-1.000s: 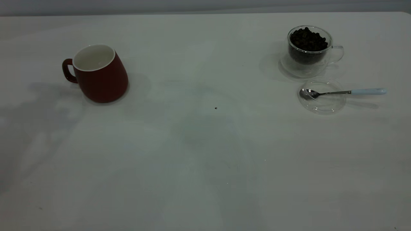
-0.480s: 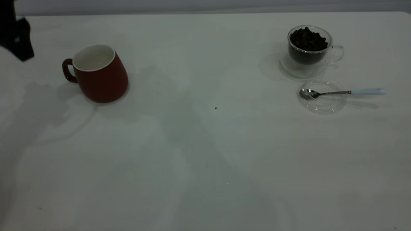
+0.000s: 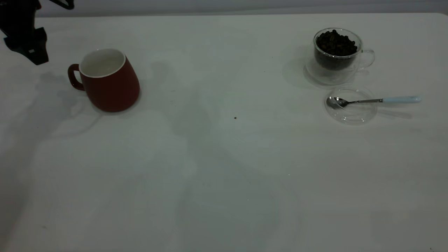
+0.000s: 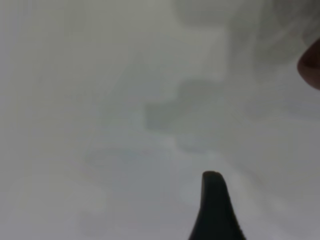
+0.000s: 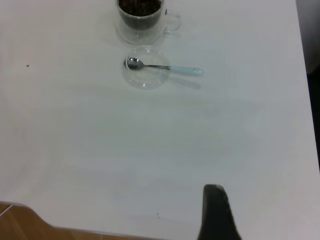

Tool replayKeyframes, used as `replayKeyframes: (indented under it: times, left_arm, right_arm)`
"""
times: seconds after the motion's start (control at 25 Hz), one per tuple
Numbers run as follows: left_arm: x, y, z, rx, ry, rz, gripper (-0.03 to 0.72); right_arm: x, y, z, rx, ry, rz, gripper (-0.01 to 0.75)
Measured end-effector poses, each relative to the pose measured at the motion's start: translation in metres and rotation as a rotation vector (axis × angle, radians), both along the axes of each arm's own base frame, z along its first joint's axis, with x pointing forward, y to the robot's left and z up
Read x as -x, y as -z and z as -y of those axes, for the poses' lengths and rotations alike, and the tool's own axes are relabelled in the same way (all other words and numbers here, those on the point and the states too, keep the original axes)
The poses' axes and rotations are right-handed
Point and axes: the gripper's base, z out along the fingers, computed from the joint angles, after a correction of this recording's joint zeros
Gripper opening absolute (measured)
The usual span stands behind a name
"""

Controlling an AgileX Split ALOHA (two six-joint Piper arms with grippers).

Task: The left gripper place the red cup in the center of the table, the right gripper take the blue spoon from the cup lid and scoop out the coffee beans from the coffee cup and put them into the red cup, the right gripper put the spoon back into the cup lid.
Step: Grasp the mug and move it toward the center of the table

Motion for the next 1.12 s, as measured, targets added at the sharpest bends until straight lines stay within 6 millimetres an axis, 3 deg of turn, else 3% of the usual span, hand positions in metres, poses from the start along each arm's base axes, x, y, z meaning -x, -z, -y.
replayKeyframes:
  times: [0.44, 0.84, 1.12]
  left_arm:
    - [-0.006, 0.018, 0.038, 0.075, 0.401, -0.141, 0.587]
    - [-0.004, 0.03, 0.043, 0.079, 0.445, -0.167, 0.587]
    - [-0.002, 0.039, 0.068, 0.075, 0.505, -0.17, 0.587]
  right_arm:
    - [0.0, 0.0, 0.0, 0.0, 0.0, 0.0, 0.531]
    - [0.0, 0.0, 0.0, 0.0, 0.0, 0.0, 0.531]
    - [0.0, 0.0, 0.0, 0.0, 0.0, 0.0, 0.531]
